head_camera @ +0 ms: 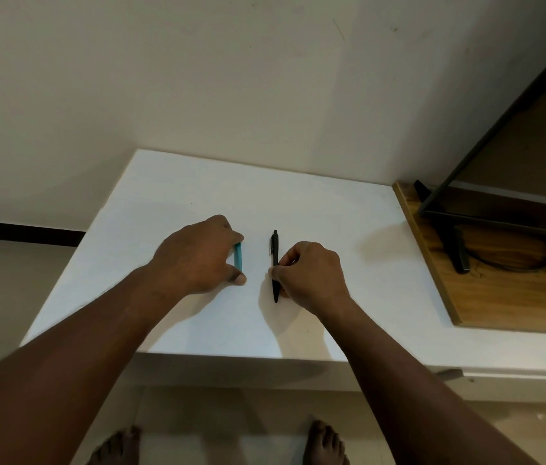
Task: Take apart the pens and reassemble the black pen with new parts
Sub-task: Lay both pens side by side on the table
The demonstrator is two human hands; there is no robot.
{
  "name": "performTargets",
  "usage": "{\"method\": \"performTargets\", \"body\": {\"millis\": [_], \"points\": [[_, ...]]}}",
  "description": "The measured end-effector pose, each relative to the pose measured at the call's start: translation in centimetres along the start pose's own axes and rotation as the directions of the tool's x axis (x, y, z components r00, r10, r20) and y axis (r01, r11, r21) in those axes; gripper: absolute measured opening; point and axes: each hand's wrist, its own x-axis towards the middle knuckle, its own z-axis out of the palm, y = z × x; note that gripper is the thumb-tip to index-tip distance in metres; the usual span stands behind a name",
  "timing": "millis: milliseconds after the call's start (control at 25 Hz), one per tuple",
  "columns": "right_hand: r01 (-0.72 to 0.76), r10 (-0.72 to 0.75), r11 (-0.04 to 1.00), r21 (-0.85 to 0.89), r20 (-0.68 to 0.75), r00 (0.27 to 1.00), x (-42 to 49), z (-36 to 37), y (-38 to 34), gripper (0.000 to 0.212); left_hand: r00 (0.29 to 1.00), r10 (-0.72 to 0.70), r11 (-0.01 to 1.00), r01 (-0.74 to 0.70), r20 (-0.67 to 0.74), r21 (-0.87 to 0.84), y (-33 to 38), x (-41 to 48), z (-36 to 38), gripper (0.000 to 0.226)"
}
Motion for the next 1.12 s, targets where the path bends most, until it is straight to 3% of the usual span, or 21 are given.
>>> {"method": "performTargets", "body": {"millis": [840, 1120], "points": [[0.044, -0.051, 0.996, -0.079, -0.08, 0.996, 0.22, 0.76, 0.39, 0.013, 0.997, 0.057, 0.998, -0.057, -0.052, -0.005, -0.26, 0.26, 0.7, 0.082], [0.043, -0.051, 0.995, -0.087, -0.09, 0.995, 0.56, 0.96, 0.45, 0.029, 0.999, 0.045, 0.998, -0.046, -0.022, -0.03, -0.21, 0.27, 0.19, 0.092]]}}
